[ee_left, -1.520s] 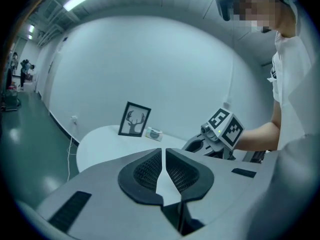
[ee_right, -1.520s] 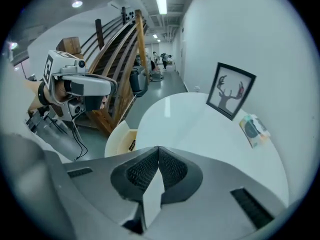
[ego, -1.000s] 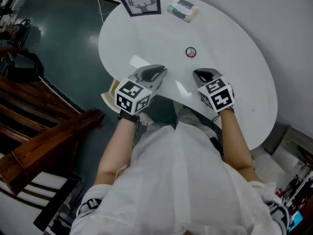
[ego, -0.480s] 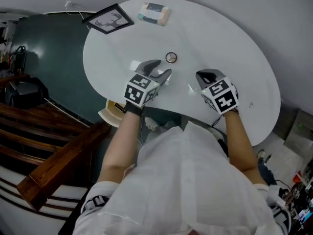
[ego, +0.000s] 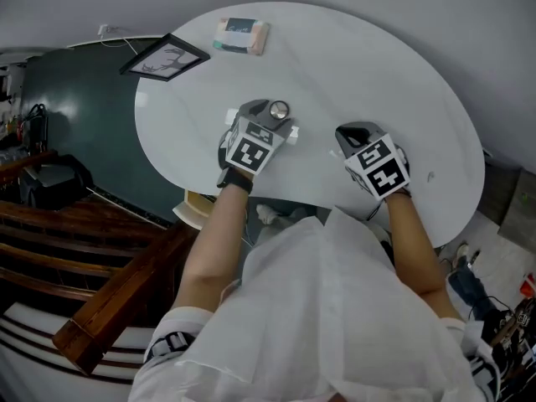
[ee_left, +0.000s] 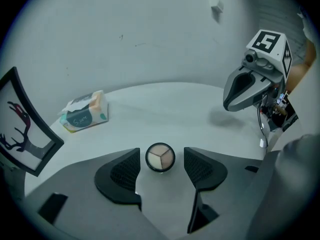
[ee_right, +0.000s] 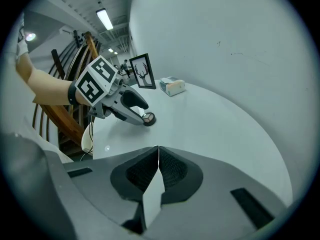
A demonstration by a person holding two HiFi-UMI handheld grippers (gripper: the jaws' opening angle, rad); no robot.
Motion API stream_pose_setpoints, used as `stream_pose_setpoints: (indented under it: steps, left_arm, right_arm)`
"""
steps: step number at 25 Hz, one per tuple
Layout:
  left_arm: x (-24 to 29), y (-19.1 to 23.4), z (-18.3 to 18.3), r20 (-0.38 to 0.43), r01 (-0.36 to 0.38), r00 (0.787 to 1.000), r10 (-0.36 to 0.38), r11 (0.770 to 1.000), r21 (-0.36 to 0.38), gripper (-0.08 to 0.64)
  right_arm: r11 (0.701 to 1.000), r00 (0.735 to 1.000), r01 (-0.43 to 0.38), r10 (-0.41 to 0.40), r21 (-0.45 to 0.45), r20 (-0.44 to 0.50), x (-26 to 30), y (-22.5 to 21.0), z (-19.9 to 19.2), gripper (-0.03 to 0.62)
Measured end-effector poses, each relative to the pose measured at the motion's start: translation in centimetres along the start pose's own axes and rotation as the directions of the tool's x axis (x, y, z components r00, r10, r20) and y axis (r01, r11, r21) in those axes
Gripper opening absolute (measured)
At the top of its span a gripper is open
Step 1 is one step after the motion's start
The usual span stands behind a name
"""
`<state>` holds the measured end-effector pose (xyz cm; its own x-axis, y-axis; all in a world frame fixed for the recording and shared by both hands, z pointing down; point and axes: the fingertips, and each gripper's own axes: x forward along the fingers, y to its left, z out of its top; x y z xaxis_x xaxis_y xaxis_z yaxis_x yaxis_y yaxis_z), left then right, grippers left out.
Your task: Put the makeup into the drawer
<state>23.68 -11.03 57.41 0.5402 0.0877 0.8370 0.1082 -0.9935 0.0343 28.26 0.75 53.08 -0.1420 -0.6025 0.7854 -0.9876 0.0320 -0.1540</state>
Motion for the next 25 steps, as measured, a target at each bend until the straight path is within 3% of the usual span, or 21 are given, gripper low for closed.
stream_pose_setpoints:
  steps: [13, 15, 25]
  left_arm:
    - [2.4, 0.1, -1.1, -0.122, -0.015, 0.992, 0.020, 0.999, 0.044, 0.261]
    - [2.4, 0.0, -1.2, -0.122, -0.012, 0.992, 0.018, 0.999, 0.049, 0.225]
    - [-1.4, -0.7, -2.7, -0.064, -0.022, 0.998, 0.020, 0.999, -0.024, 0.222]
  right_arm:
    - [1.000, 1.000, -0.002, 0.002, 0.023, 0.002, 0.1, -1.2, -0.1, 0.011]
    - [1.000, 1.000, -0.001, 0.001, 0.026, 0.003, 0.0, -1.2, 0.1, 0.011]
    - [0.999, 1.000, -0.023, 0.023, -0.028, -0.003, 0.4, 1.9, 0.7, 0.011]
